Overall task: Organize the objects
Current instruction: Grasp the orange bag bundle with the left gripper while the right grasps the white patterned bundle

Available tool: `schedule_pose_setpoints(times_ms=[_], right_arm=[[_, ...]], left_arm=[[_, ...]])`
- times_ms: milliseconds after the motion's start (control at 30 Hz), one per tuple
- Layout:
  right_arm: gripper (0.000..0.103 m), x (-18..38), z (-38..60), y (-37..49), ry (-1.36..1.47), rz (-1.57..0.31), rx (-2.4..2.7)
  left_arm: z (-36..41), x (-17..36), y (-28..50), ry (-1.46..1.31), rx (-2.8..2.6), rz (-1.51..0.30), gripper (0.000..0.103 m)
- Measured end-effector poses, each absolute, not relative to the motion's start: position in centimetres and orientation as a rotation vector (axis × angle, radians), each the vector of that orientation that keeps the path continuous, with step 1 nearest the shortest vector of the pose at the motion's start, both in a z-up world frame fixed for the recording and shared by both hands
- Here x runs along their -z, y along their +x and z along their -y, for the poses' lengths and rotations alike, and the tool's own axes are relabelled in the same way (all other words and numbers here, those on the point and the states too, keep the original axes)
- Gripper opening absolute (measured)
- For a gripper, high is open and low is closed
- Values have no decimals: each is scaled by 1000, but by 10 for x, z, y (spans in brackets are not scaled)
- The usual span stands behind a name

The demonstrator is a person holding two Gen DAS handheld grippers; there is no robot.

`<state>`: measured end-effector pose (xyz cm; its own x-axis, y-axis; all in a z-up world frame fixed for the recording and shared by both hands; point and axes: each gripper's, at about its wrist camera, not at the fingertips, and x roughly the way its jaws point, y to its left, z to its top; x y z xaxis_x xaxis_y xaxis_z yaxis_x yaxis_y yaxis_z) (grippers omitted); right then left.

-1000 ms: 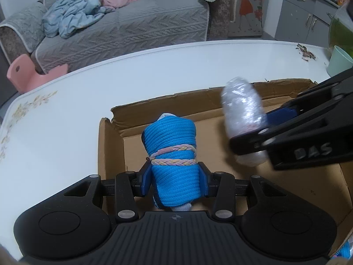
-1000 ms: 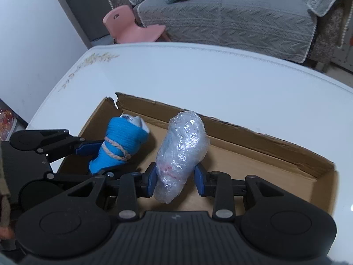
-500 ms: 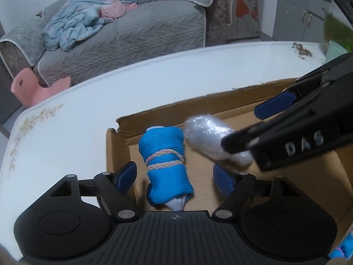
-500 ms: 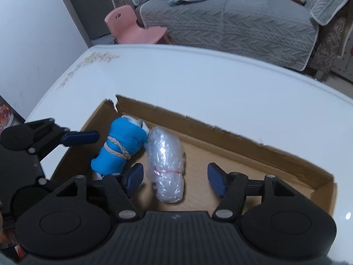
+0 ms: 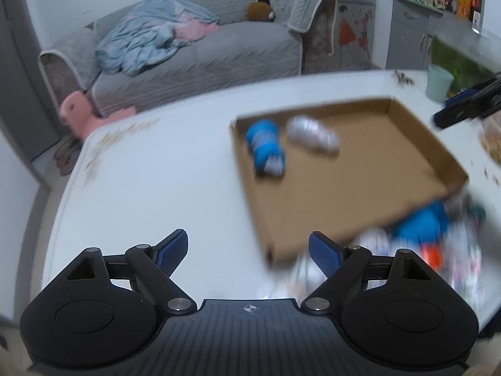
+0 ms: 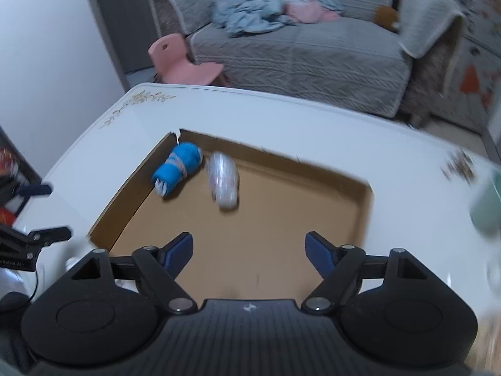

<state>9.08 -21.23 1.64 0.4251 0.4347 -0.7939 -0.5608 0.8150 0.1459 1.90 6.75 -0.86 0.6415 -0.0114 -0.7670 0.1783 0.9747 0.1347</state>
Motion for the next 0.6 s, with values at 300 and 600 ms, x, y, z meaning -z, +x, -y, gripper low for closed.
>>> schedule_pose_setpoints(times_ms=[300, 600], right_arm=[[78, 21, 234, 7, -151, -1037, -528], [77, 46, 253, -10, -110, -1139, -425]], left_arm=[[-69, 49, -54, 223, 147, -921, 88], [-74, 70, -53, 177, 169, -955, 87]])
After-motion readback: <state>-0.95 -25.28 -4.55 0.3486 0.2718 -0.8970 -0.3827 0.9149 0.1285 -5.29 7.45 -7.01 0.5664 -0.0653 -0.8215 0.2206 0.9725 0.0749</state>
